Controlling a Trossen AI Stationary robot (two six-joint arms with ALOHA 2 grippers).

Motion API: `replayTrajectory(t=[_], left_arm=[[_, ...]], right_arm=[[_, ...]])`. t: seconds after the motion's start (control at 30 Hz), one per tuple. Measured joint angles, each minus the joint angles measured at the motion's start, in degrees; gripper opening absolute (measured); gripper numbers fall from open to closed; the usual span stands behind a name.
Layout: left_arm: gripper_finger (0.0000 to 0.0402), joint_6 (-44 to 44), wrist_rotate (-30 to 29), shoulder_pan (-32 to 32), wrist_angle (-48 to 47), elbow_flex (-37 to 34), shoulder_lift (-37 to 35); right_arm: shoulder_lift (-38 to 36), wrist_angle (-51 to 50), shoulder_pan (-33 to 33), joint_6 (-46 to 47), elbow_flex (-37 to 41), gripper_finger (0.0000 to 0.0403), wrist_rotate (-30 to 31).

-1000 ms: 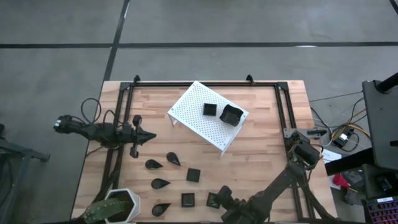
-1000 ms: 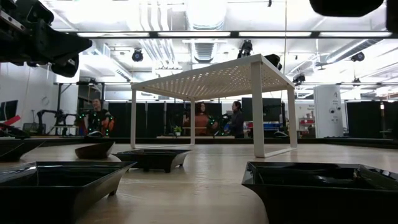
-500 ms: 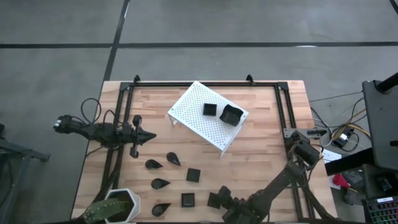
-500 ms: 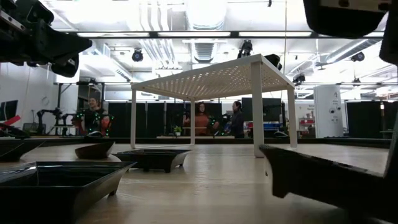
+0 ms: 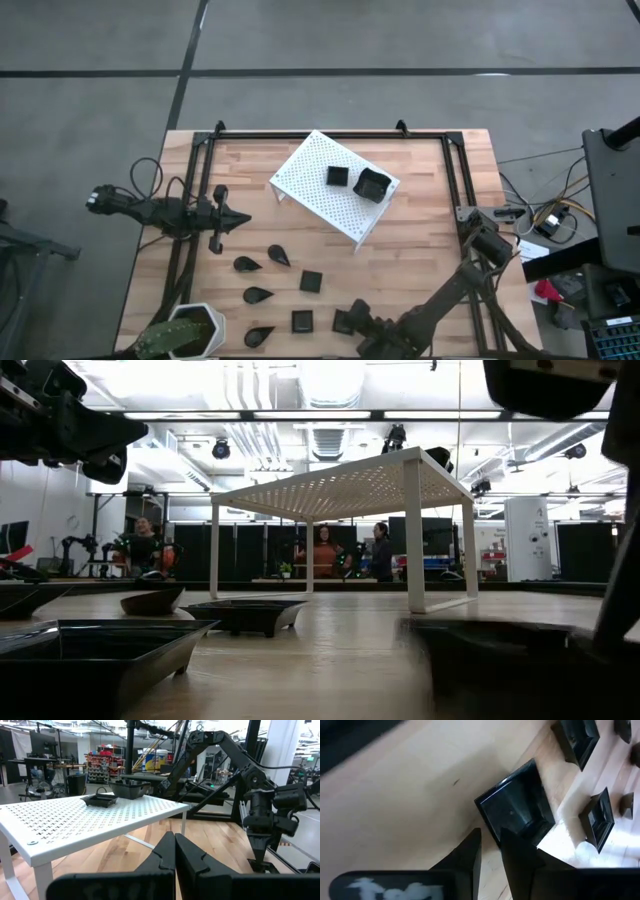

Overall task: Pick & Place Mini shaped plates
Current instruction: Stack the square plate on top of the other square plate on the shelf

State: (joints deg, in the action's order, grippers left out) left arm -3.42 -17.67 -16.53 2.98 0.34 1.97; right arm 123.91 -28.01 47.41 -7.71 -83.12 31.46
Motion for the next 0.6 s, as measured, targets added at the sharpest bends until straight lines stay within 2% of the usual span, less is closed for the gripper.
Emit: replayTrajectory(t=[0.6], left_arm=[[0.0, 0.0, 0.0, 0.0, 0.0, 0.0, 0.0]], right_arm=[[0.7, -0.1, -0.1, 0.0, -1.1, 0.0025, 1.7]])
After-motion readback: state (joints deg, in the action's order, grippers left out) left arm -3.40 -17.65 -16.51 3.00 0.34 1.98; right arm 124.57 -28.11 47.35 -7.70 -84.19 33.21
